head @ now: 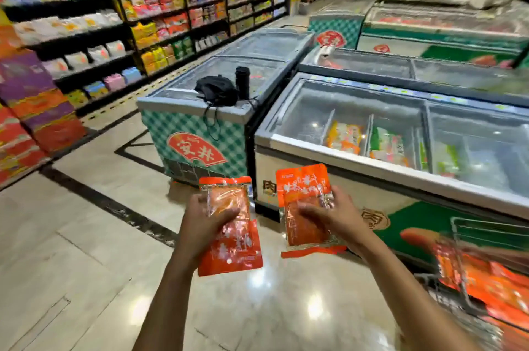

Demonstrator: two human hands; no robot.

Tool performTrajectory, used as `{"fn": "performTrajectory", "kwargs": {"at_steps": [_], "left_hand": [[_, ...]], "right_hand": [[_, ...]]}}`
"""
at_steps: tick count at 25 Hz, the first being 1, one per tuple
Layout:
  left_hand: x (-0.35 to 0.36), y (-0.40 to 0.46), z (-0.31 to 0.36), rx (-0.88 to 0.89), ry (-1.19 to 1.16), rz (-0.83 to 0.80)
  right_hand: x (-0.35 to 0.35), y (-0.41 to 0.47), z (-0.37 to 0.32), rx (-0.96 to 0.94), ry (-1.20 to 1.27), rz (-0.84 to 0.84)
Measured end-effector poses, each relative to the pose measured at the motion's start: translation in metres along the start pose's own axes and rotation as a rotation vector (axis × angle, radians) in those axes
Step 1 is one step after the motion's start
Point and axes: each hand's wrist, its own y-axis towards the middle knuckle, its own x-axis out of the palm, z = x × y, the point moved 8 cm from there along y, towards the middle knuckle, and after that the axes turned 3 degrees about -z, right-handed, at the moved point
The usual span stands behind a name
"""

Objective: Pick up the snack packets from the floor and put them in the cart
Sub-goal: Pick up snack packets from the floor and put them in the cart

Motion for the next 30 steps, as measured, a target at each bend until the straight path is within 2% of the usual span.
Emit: {"fn": "performTrajectory", "kwargs": {"at_steps": [5, 8, 13, 20, 24, 30], "left_hand": [[0.24, -0.038, 0.027, 0.043, 0.018, -0.333], [0.348, -0.054, 0.029, 0.043, 0.047, -0.461], [0.523, -0.065, 0.025, 0.036, 0.107, -0.665], [0.721, -0.082, -0.003, -0.012, 0.249, -0.898], [0.805, -0.098, -0.022, -0.044, 0.27, -0.932], [0.923, -0.104, -0.068, -0.17, 0.272, -0.774]], "right_hand": [[-0.215, -0.089, 0.06, 0.064, 0.037, 0.283], [-0.304, -0.13, 0.098, 0.122, 0.036, 0.433], [-0.431, -0.174, 0.157, 0.19, 0.039, 0.63], [-0.562, -0.207, 0.233, 0.311, 0.14, 0.78], [-0.63, -0.227, 0.282, 0.399, 0.189, 0.81], [-0.741, -0.211, 0.393, 0.545, 0.272, 0.77]]}}
